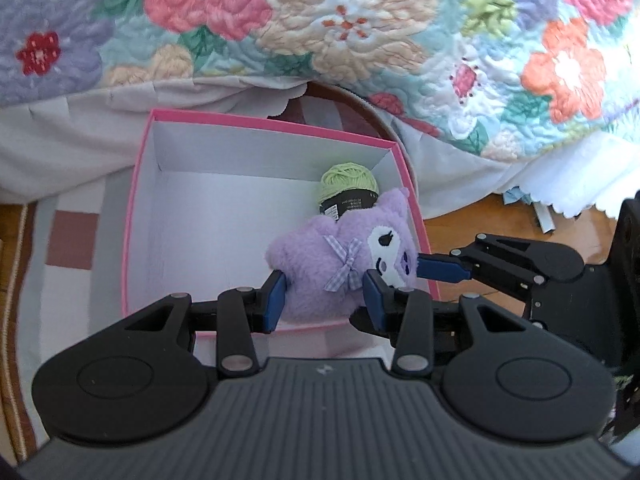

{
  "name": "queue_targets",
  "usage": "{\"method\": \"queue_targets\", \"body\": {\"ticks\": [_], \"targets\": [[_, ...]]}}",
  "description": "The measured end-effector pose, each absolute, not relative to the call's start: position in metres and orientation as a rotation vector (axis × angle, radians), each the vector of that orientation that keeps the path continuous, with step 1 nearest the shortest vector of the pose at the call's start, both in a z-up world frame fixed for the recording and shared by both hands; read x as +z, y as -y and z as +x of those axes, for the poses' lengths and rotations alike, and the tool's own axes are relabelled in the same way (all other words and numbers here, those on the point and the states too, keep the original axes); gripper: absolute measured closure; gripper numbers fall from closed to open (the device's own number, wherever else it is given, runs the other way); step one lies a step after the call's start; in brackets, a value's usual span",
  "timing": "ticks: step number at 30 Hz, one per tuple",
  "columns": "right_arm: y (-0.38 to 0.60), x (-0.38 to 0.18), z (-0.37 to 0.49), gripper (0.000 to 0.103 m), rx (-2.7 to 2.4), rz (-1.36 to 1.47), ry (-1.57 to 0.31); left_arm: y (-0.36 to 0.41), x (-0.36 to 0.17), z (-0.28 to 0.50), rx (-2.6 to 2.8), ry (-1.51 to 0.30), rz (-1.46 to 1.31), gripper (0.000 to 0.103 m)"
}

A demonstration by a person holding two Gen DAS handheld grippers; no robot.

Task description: Organize objects

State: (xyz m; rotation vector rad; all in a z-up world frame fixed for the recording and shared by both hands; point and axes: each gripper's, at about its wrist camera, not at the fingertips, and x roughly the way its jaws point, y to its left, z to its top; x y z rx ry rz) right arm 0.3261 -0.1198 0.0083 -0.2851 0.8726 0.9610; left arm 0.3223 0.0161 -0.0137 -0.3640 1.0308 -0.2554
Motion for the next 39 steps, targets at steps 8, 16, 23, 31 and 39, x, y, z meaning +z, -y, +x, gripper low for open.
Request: {"method": "queue_targets", "body": {"ticks": [8, 16, 23, 31, 39], "targets": [[0.107, -0.021, 0.362, 0.048, 0.962, -0.261, -0.956, -0.018, -0.037, 0.353, -0.205, -1.072, -0.348, 0.062], [0.091, -0.069, 0.392, 0.048, 0.93, -0.238, -1.083, -0.02, -0.081, 0.377, -0.137, -1.135, -0.351, 0.062], [0.088, -0.081, 0.4, 0.047, 0.899, -0.286, -1.09, -0.016, -0.098, 0.386, -0.137, -1.121, -0.36, 0.063], [0.086, -0.091, 0.415, 0.047, 0.93, -0.294, -1.156, -0.012, -0.107, 0.395, -0.122, -1.167, -0.367, 0.063], [0.074, -0.11, 0.415, 0.044, 0.89, -0.354, -1.185, -0.013, -0.128, 0.405, -0.093, -1.201, -0.404, 0.063]]}}
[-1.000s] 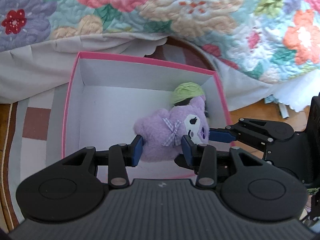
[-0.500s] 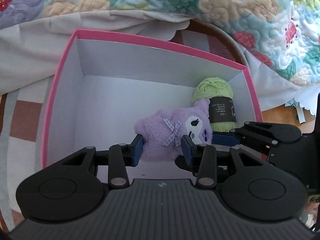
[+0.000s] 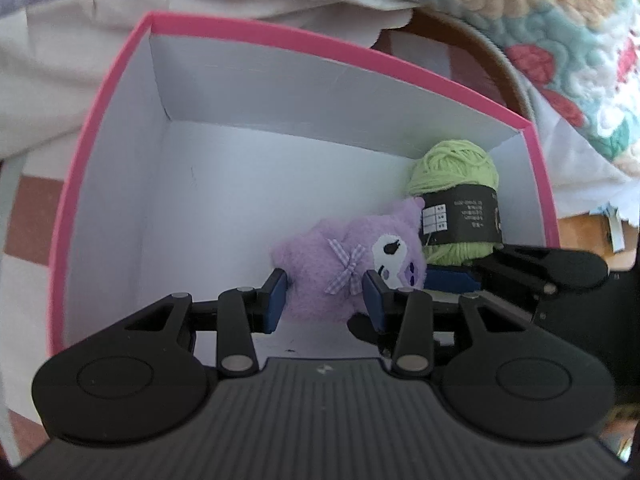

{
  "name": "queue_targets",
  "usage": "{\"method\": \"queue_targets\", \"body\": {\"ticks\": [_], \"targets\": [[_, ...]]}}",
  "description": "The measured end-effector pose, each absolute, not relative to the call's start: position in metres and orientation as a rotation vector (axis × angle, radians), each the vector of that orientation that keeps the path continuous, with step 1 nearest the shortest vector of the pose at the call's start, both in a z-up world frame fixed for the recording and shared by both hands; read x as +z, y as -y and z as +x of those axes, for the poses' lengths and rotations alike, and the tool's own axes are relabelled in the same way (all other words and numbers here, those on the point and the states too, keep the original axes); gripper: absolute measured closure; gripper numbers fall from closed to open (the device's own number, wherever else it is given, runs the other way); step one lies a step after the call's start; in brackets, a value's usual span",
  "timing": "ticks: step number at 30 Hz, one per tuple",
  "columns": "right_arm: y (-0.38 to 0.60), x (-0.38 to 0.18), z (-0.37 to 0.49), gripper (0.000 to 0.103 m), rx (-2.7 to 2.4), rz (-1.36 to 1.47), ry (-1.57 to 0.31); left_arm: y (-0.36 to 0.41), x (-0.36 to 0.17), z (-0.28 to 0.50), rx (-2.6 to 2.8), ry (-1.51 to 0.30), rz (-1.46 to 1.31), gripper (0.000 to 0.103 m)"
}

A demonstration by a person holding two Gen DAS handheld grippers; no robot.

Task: Organize objects
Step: 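Lower the purple plush into the pink box and open the left tool, then raise the left tool out of the box and back over the rug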

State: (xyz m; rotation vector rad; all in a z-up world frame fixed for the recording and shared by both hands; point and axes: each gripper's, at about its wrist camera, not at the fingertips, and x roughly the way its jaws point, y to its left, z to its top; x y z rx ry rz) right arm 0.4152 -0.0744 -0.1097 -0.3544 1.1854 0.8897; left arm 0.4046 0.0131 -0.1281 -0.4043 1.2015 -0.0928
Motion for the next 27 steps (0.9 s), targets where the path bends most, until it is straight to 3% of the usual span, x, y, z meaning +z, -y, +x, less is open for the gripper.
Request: {"method": "queue_targets", "body": {"ticks": [10, 14, 16, 27], "targets": [[0.09, -0.105, 0.405, 0.043, 0.861, -0.352, -1.16, 0.012, -0.139, 0.408, -0.081, -1.214, -0.284, 0.073], [0.099, -0.101, 0.396, 0.07, 0.888, -0.374, -1.125, 0.023, -0.14, 0.409, -0.053, -1.197, -0.257, 0.073], [0.098, -0.101, 0.396, 0.073, 0.889, -0.373, -1.121, 0.025, -0.14, 0.409, -0.067, -1.192, -0.267, 0.073], [0.121, -0.084, 0.374, 0.069, 0.824, -0.21, -1.048, 0.013, -0.116, 0.387, -0.135, -1.174, -0.304, 0.07]]}}
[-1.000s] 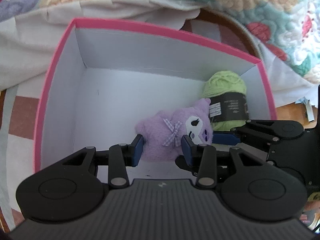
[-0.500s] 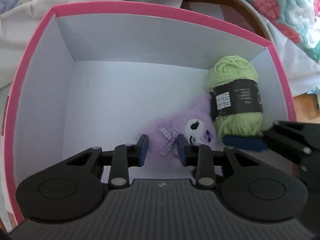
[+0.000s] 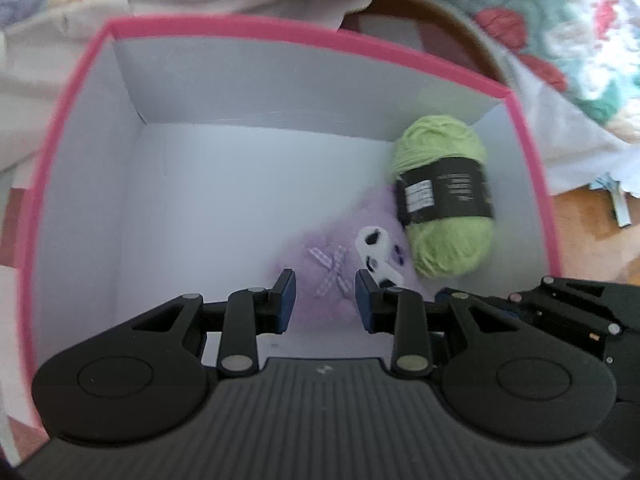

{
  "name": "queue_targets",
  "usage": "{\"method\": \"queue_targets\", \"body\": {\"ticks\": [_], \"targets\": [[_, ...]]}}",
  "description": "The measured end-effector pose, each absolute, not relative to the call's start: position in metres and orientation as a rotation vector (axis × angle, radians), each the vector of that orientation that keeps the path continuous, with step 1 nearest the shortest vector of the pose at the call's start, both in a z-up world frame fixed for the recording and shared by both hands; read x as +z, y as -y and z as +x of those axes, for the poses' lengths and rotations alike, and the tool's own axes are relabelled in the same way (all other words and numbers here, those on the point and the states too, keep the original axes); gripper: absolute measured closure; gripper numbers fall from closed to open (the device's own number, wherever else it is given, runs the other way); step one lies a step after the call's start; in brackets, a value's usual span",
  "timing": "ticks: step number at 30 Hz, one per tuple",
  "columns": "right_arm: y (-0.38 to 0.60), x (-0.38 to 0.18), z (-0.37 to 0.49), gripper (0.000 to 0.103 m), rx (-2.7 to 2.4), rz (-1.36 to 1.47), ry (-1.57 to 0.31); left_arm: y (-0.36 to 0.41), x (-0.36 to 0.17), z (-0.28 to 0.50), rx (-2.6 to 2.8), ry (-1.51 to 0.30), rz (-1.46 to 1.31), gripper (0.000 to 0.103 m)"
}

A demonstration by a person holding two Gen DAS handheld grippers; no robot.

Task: Organize objects
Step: 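Raise the left tool out of the box and back over the rug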

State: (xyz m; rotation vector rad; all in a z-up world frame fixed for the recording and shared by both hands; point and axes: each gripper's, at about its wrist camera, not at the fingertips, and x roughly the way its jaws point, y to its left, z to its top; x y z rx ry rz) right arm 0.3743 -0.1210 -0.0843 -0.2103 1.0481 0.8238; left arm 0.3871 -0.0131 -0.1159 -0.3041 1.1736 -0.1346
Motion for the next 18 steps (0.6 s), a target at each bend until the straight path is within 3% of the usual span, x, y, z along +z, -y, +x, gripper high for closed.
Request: {"method": "queue_targets", "body": {"ticks": [12, 18], "targets": [[0.131, -0.01, 0.309, 0.065, 0.839, -0.278, -0.934, -0.009, -0.049, 0.325, -0.134, -1.13, -0.245, 0.064], [0.141, 0.016, 0.291, 0.05, 0.82, -0.253, -0.909, -0.014, -0.01, 0.288, -0.117, -1.089, -0.178, 0.055]]}}
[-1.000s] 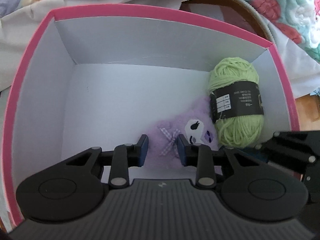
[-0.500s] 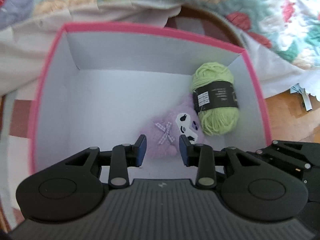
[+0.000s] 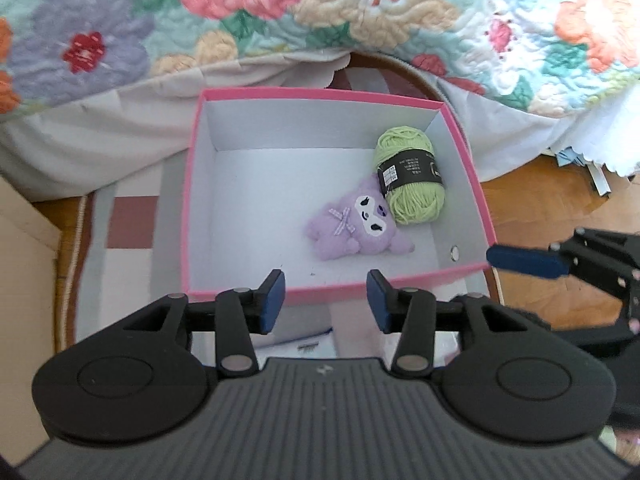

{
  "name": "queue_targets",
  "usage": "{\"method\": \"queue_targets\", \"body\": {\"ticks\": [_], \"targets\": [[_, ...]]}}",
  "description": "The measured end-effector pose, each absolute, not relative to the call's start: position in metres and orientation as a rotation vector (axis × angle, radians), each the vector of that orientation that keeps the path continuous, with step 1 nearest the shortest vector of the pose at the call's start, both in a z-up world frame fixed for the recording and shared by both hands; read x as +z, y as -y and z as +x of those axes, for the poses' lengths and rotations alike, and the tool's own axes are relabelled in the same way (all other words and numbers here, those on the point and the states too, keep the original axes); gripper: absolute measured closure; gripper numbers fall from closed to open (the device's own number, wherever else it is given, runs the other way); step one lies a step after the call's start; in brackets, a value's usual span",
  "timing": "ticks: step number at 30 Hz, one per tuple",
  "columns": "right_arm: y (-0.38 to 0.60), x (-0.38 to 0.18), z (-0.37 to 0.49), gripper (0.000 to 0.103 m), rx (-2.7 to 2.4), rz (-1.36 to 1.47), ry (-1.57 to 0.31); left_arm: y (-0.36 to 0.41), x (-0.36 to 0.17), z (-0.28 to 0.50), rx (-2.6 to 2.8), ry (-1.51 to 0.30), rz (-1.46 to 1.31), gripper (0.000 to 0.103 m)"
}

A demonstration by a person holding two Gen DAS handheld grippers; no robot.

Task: Organize objects
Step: 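Raise the left tool out of the box and back over the rug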

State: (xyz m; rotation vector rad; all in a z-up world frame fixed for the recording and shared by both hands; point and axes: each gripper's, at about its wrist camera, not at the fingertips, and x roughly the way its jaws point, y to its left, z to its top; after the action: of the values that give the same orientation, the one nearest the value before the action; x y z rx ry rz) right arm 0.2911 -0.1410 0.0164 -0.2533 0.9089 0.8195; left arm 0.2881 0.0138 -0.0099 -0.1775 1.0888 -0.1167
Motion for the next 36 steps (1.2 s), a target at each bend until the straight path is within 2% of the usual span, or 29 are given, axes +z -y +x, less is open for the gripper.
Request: {"method": "queue_targets", "body": {"ticks": [2, 6, 8, 15, 16, 19, 28, 30, 36], "targets": [[0.145, 0.022, 0.286, 0.04, 0.814, -0.241, -0.896, -0.016, 0.001, 0.277, -0.115, -1.078, -0.17, 0.05], [0.146, 0.029, 0.273, 0.032, 0.789, -0.253, -0.879, -0.021, 0.02, 0.253, -0.11, -1.047, -0.169, 0.042], [0.148, 0.034, 0.266, 0.021, 0.782, -0.256, -0.877, -0.022, 0.027, 0.241, -0.107, -1.035, -0.163, 0.039], [0.159, 0.056, 0.242, 0.006, 0.762, -0.217, -0.867, -0.022, 0.045, 0.204, -0.106, -1.027, -0.133, 0.033], [0.16, 0.059, 0.239, 0.004, 0.76, -0.211, -0.868, -0.022, 0.048, 0.2, -0.108, -1.022, -0.126, 0.028], [0.164, 0.065, 0.232, 0.002, 0.749, -0.198, -0.862, -0.019, 0.056, 0.188, -0.112, -1.0, -0.086, 0.018], [0.178, 0.072, 0.216, 0.002, 0.771, -0.184, -0.861, -0.012, 0.063, 0.158, -0.069, -0.944, -0.026, 0.01], [0.181, 0.069, 0.214, 0.002, 0.784, -0.181, -0.879, -0.01, 0.061, 0.147, -0.054, -0.919, -0.014, 0.005], [0.187, 0.066, 0.199, 0.002, 0.82, -0.187, -0.837, -0.003, 0.052, 0.132, -0.064, -0.943, 0.01, 0.002]]}}
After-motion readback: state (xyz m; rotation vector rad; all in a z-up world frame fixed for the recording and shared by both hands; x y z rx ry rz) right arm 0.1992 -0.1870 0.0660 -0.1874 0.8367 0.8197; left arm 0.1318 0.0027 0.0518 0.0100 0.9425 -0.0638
